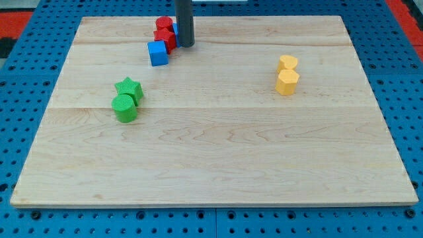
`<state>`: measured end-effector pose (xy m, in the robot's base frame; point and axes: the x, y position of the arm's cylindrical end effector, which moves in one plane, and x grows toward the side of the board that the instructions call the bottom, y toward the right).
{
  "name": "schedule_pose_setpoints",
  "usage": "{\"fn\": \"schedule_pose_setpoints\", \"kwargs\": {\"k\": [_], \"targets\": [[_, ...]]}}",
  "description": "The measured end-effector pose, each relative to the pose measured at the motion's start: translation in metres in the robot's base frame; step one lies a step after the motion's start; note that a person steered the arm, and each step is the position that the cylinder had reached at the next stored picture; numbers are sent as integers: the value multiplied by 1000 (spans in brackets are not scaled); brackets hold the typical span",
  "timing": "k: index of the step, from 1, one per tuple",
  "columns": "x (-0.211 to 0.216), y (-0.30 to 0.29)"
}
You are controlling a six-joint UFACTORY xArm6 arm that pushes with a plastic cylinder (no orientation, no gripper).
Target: Move the green circle towards the yellow hexagon
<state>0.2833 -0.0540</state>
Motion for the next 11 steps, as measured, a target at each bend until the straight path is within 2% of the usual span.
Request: {"fn": "schedule_pose_setpoints", "kwargs": {"k": [3,5,6,9,10,11], "targets": [[91,-1],[195,-19],[210,-50],[210,-153],[208,-167],[179,-166]]}}
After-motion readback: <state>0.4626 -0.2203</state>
